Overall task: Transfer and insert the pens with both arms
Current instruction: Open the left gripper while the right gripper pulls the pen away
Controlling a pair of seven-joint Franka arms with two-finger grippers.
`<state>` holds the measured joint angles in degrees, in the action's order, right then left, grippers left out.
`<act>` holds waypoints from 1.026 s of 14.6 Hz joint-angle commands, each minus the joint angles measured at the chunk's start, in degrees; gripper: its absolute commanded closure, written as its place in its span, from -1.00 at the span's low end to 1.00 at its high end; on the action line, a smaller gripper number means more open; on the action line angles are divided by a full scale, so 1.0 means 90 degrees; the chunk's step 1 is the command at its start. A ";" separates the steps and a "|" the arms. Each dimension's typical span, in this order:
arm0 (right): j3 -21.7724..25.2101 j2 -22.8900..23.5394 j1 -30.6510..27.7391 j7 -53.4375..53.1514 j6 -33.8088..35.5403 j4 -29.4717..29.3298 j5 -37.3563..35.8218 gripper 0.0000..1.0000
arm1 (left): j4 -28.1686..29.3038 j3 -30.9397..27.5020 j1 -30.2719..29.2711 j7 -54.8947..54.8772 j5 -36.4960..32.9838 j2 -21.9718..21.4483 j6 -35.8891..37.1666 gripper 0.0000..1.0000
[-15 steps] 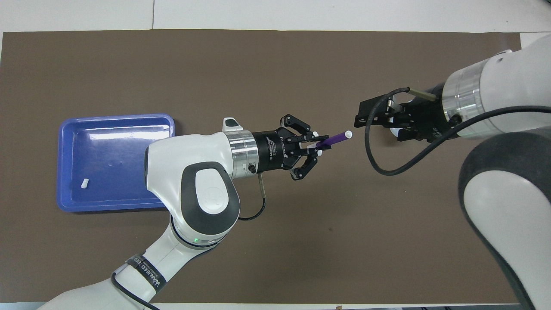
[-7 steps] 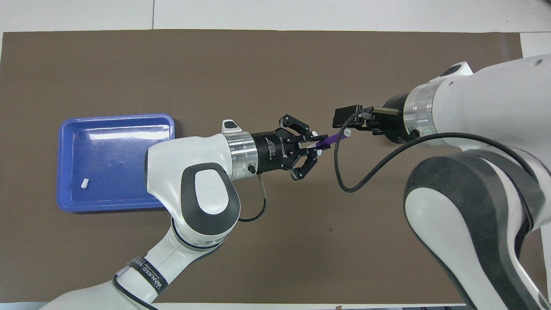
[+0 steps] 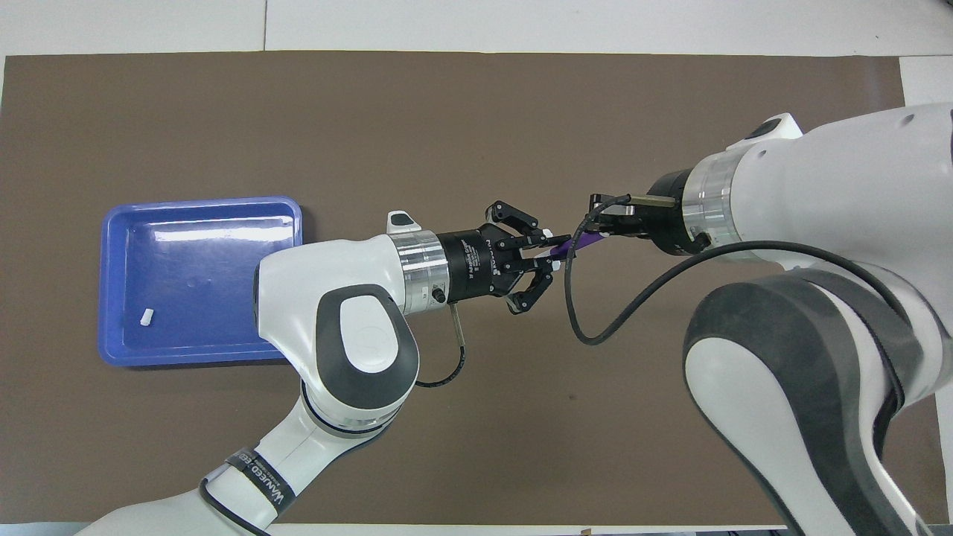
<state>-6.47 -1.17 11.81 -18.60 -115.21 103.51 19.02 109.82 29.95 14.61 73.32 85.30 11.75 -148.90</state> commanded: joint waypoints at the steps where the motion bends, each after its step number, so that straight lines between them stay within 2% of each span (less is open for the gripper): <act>1: -0.0004 -0.0143 -0.0042 0.0172 -0.0109 0.0188 0.0083 1.00 | 0.0200 -0.0066 0.0067 0.0046 0.0219 -0.0241 -0.0125 1.00; 4: -0.0004 -0.0124 -0.0052 0.0163 -0.0051 0.0130 0.0054 1.00 | 0.0181 -0.0075 0.0076 0.0027 0.0297 -0.0241 -0.0193 1.00; 5: -0.0004 -0.0124 -0.0062 0.0162 -0.0051 0.0129 0.0035 1.00 | 0.0152 -0.0066 0.0096 -0.0012 0.0297 -0.0231 -0.0368 -0.33; 6: 0.0005 -0.0124 -0.0101 0.0172 -0.0060 0.0129 0.0006 1.00 | 0.0180 -0.0066 0.0212 -0.0012 0.0307 -0.0221 -0.0698 -0.96; 8: 0.0035 -0.0114 -0.0140 0.0182 -0.0109 0.0129 -0.0033 1.00 | 0.0210 -0.0066 0.0418 -0.0051 0.0297 -0.0221 -0.1013 -1.00; 10: 0.0015 -0.0114 -0.0373 0.0308 -0.0119 0.0158 -0.0509 1.00 | 0.0210 -0.0075 0.0370 -0.0051 0.0268 -0.0211 -0.0985 -1.00; 14: 0.0025 -0.0104 -0.0832 0.1653 -0.0168 0.0178 -0.1253 1.00 | 0.0356 -0.0105 0.0048 -0.0742 0.0151 -0.0231 -0.0897 -1.00; 15: 0.0025 -0.0066 -0.0998 0.2082 -0.0197 0.0188 -0.1390 1.00 | 0.0366 -0.0105 -0.0059 -0.0880 -0.0120 -0.0231 -0.0887 -1.00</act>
<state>-5.68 -1.22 5.70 -6.39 -115.49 103.74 8.78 110.47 29.21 16.13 68.62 85.96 11.57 -157.04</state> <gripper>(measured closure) 0.828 0.000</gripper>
